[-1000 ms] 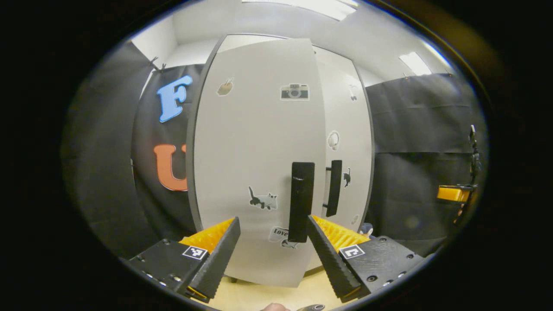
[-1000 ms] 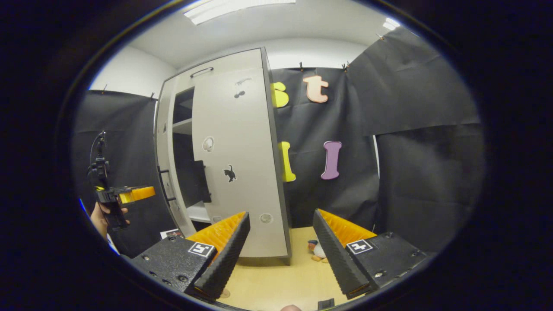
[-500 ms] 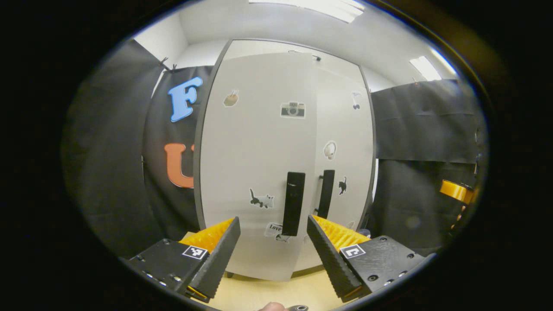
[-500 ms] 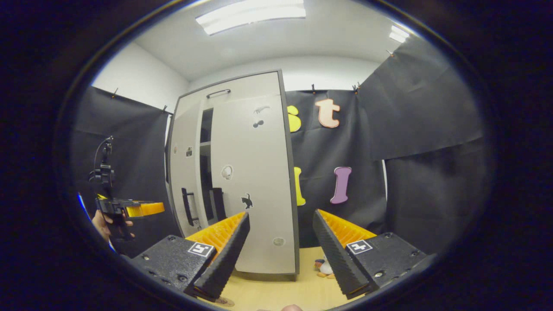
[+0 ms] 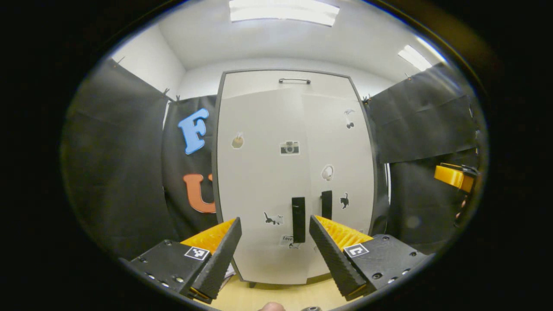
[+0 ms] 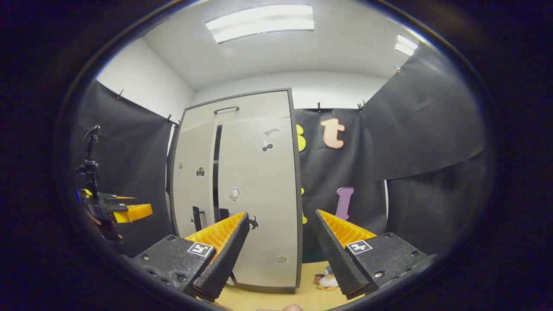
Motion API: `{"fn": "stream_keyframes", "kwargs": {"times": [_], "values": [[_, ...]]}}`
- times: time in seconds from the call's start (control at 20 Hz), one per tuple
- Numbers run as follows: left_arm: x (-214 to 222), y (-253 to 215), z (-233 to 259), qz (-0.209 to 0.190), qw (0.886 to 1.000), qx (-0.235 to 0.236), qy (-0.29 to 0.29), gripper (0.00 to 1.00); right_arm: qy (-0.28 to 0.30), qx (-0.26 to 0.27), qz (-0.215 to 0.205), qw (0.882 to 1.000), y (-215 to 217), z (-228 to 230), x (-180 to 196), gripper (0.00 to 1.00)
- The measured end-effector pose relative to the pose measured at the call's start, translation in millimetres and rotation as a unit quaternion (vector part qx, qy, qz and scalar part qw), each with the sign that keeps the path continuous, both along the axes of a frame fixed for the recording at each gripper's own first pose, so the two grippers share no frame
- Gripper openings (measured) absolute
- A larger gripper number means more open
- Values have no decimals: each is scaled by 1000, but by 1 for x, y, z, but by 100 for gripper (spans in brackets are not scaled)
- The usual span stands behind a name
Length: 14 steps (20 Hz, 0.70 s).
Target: Grasp the bottle in the cabinet with the left hand and place it on the coaster, then close the right door with the right hand and the left door with the left hand.
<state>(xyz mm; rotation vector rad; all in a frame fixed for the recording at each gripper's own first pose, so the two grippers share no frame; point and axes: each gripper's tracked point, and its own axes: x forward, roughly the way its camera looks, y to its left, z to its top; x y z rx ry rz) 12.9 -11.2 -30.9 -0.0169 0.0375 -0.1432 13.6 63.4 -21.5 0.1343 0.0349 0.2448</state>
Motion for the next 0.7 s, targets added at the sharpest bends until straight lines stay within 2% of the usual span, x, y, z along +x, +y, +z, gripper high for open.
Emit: {"fn": "stream_keyframes", "kwargs": {"times": [0.05, 0.15, 0.2, 0.35, 0.4, 0.5, 0.55, 0.6, 0.65, 0.7], "values": [[-3, 3, 8, 6, 1000, -1, -7, 97, -5, 1, 1, 1000, 1, 6, 1, 92], [-8, 17, 26, 31, 999, -1, -23, 97, -14, -4, 2, 1000, 2, 14, 2, 92], [-11, 27, 35, 46, 998, 2, -36, 97, -16, -9, -4, 1000, 1, 17, 5, 97], [-16, 43, 47, 72, 996, -6, -45, 97, -20, -26, -23, 999, -4, 17, 10, 97], [-20, 47, 51, 76, 996, -13, -47, 97, -21, -27, -21, 999, -3, 20, 10, 92], [-25, 59, 61, 89, 994, -23, -51, 97, -25, -25, -17, 999, -1, 28, 12, 97], [-27, 64, 65, 96, 994, -25, -52, 97, -27, -23, -16, 999, -1, 33, 13, 92], [-29, 68, 69, 101, 993, -24, -56, 97, -28, -22, -15, 999, -1, 37, 15, 97], [-30, 72, 76, 106, 992, -21, -60, 100, -31, -21, -14, 999, 0, 40, 15, 93], [-33, 74, 80, 107, 992, -16, -65, 96, -34, -22, -11, 999, 2, 45, 15, 98]]}}
